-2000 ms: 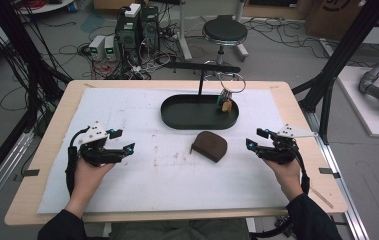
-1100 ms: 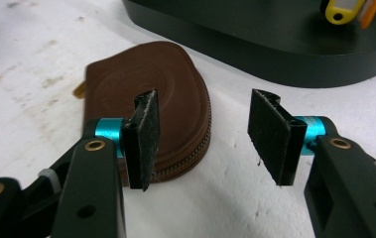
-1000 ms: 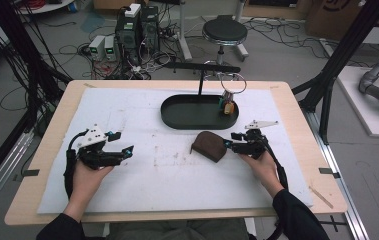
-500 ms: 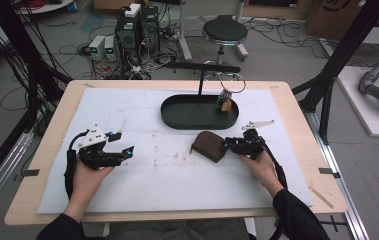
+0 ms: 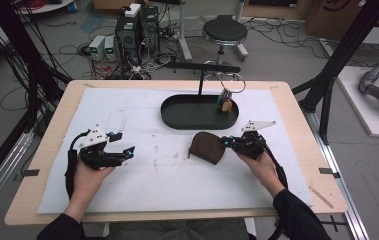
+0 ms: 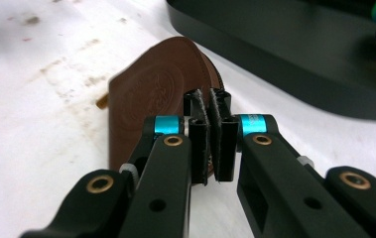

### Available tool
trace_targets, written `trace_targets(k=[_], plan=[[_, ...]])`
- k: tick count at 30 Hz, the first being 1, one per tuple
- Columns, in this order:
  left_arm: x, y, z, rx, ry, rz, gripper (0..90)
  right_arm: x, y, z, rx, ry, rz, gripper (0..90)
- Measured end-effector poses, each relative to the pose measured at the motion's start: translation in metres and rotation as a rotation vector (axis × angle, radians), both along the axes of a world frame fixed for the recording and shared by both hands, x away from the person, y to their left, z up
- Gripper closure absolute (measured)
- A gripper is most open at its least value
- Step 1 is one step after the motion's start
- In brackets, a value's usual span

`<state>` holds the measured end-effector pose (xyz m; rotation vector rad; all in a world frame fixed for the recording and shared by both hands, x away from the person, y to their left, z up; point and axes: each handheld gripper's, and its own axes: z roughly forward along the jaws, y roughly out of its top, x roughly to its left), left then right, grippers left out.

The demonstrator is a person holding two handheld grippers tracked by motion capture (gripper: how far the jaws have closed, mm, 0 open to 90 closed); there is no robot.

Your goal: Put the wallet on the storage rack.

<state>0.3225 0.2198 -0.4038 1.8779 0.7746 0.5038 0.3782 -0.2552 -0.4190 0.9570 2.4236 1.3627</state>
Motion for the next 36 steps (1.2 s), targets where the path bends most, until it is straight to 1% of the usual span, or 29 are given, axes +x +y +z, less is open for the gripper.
trace_targets(k=[2,6,8,14,22,24,26,29,33,36], plan=[[0.001,-0.002,0.001,-0.001,-0.003,-0.005,29.0,-0.003,0.002,0.003,0.006,-0.03,0.026,88.8],[0.002,-0.007,0.001,-0.006,-0.002,-0.016,29.0,-0.007,0.005,0.008,0.007,-0.07,0.058,89.1],[0.003,-0.01,0.001,0.002,-0.003,-0.025,29.0,-0.009,0.006,0.01,0.009,-0.082,0.071,89.2],[0.005,-0.021,0.003,-0.011,-0.004,-0.049,29.0,-0.015,0.01,0.016,0.019,-0.124,0.105,89.3],[0.009,-0.041,0.006,-0.001,-0.006,-0.105,28.9,-0.021,0.013,0.02,0.036,-0.166,0.174,89.4],[0.011,-0.047,0.008,-0.021,-0.006,-0.118,29.0,-0.022,0.014,0.02,0.037,-0.173,0.188,89.4],[0.015,-0.053,0.01,-0.043,-0.005,-0.14,29.0,-0.023,0.014,0.021,0.037,-0.178,0.201,89.4],[0.02,-0.064,0.011,-0.043,0.0,-0.168,28.9,-0.025,0.015,0.022,0.033,-0.182,0.216,89.4],[0.031,-0.083,0.011,-0.06,0.039,-0.261,29.0,-0.026,0.016,0.024,0.034,-0.188,0.232,89.4],[0.038,-0.099,0.01,-0.057,0.061,-0.317,28.7,-0.027,0.016,0.024,0.031,-0.188,0.241,89.4]])
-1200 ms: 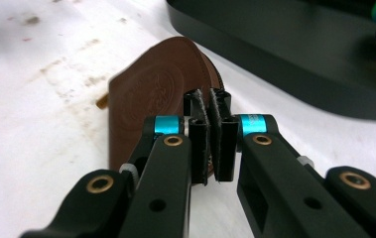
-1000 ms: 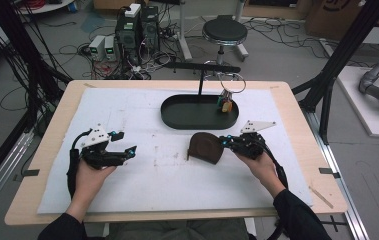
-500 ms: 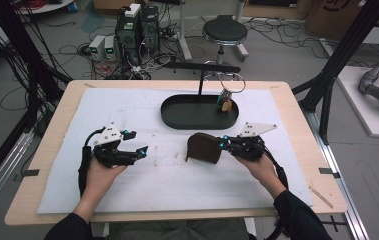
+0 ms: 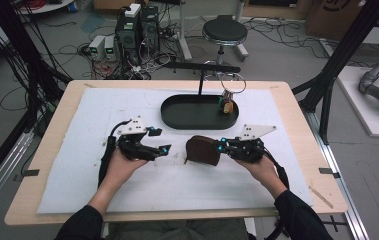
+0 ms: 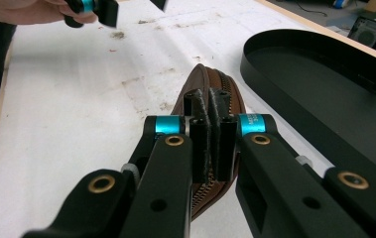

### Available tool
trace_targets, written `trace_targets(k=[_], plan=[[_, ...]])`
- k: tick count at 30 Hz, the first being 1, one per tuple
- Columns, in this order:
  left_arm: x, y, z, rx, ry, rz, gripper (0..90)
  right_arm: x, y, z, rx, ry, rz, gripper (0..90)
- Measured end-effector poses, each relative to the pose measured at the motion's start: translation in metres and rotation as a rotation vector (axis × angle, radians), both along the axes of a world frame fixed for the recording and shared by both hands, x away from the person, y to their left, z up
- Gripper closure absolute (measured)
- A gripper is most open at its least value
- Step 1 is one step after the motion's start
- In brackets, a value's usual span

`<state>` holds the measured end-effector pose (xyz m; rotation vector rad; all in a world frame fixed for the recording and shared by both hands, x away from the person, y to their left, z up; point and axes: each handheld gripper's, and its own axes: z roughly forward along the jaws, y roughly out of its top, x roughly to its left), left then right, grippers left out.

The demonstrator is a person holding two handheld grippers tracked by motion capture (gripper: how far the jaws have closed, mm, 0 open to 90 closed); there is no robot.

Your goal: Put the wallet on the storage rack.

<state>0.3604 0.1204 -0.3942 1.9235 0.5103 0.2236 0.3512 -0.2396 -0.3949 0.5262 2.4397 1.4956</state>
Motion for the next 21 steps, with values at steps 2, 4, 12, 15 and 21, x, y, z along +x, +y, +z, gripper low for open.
trace_targets(k=[2,4,12,15,21], plan=[[0.004,-0.01,-0.002,-0.001,0.013,-0.027,28.5,-0.001,0.0,0.0,-0.002,-0.002,0.01,89.3],[0.008,-0.018,-0.005,-0.008,0.022,-0.042,28.4,-0.001,-0.001,0.001,-0.001,0.0,0.017,89.3],[0.024,-0.033,-0.015,-0.067,0.074,-0.097,27.3,-0.004,-0.003,0.002,-0.012,-0.009,0.045,89.3],[0.028,-0.037,-0.021,-0.085,0.087,-0.12,27.2,-0.004,-0.004,0.002,-0.02,-0.013,0.056,89.3],[0.034,-0.047,-0.032,-0.068,0.11,-0.155,27.2,-0.005,-0.006,0.001,-0.029,-0.014,0.083,89.3]])
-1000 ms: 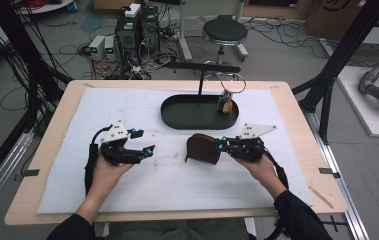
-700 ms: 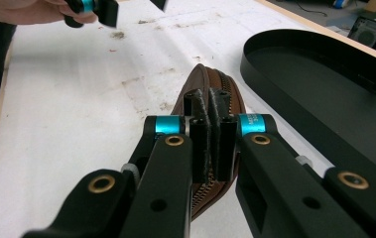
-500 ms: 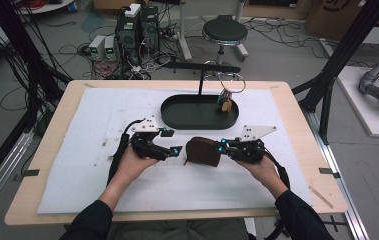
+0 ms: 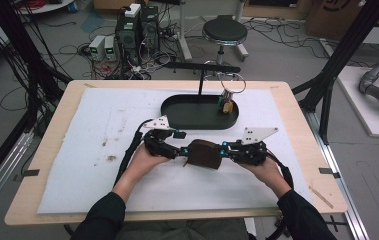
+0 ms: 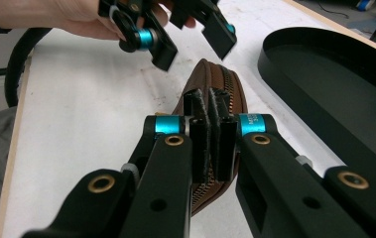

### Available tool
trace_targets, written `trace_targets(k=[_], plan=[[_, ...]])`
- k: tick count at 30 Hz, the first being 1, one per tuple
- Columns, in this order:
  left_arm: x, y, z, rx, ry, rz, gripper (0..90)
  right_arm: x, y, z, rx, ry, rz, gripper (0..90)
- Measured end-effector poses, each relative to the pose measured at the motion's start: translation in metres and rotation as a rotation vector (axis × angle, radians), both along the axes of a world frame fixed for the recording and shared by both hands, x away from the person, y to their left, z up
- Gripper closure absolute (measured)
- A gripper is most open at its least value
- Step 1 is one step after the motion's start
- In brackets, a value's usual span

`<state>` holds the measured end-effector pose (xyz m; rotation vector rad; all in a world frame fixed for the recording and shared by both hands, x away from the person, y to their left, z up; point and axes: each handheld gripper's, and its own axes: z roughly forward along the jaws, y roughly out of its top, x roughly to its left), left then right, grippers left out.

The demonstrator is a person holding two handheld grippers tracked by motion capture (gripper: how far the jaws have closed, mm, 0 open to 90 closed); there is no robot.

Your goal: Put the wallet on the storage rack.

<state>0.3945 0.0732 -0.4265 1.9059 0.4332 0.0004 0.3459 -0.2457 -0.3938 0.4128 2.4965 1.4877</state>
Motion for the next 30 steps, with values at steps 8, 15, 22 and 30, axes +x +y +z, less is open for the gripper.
trace_targets(k=[8,15,22,30], plan=[[0.006,-0.007,-0.011,-0.04,0.023,-0.04,29.1,0.0,-0.003,-0.001,-0.011,0.006,0.019,89.2],[0.01,-0.019,-0.012,-0.015,0.044,-0.104,33.0,0.001,-0.005,-0.002,-0.013,0.014,0.032,89.1],[0.007,-0.023,-0.011,0.044,0.01,-0.133,47.3,0.003,-0.007,-0.003,-0.014,0.023,0.044,88.7],[0.001,-0.022,-0.005,0.049,-0.027,-0.173,61.8,0.005,-0.014,-0.002,0.012,0.036,0.042,80.7]])
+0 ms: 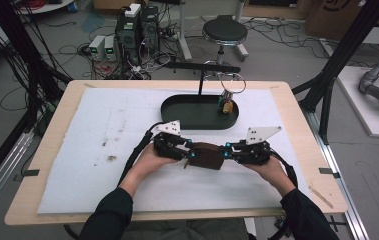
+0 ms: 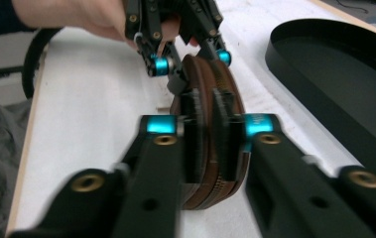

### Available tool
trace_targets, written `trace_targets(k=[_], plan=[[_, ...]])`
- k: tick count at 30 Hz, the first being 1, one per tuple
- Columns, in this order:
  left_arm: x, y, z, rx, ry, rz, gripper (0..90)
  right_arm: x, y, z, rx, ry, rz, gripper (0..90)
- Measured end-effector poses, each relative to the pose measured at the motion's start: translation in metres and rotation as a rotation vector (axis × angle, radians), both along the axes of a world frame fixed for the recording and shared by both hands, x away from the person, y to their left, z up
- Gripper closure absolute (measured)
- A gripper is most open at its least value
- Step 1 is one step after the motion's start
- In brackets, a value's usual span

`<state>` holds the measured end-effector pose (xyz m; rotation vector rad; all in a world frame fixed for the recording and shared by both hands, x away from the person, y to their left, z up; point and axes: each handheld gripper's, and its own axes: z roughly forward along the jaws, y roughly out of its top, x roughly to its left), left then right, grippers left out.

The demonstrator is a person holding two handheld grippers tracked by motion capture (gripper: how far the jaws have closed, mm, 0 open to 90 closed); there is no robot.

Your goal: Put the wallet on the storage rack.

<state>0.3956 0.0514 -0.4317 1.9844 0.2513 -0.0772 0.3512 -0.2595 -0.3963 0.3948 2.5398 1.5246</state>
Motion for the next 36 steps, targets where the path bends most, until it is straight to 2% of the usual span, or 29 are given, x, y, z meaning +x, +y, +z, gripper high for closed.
trace_targets(k=[9,14,17,22,24,26,30,34,36], plan=[[-0.01,0.0,0.003,-0.01,-0.034,-0.027,67.6,0.003,-0.007,0.001,0.023,0.013,-0.028,61.4],[-0.015,0.001,0.009,-0.02,-0.06,-0.035,67.8,0.008,-0.012,-0.003,0.024,0.055,-0.032,51.4],[-0.018,0.003,0.014,-0.057,-0.065,-0.03,67.8,0.01,-0.014,-0.005,0.026,0.083,-0.024,44.7],[-0.021,0.008,0.022,-0.113,-0.071,-0.035,67.8,0.011,-0.009,-0.008,0.025,0.119,0.011,44.9],[-0.023,0.009,0.025,-0.127,-0.075,-0.028,67.8,0.01,-0.006,-0.009,0.018,0.133,0.032,50.1],[-0.024,0.011,0.026,-0.123,-0.083,-0.028,67.8,0.008,-0.003,-0.009,0.012,0.126,0.055,59.9],[-0.027,0.014,0.025,-0.15,-0.082,-0.03,67.0,0.005,-0.003,-0.006,0.029,0.104,0.081,65.6],[-0.029,0.015,0.026,-0.167,-0.062,-0.025,60.8,0.004,-0.003,-0.005,0.038,0.1,0.103,68.0],[-0.029,0.015,0.027,-0.182,-0.041,-0.006,48.9,0.003,-0.002,-0.004,0.039,0.095,0.105,68.4]])
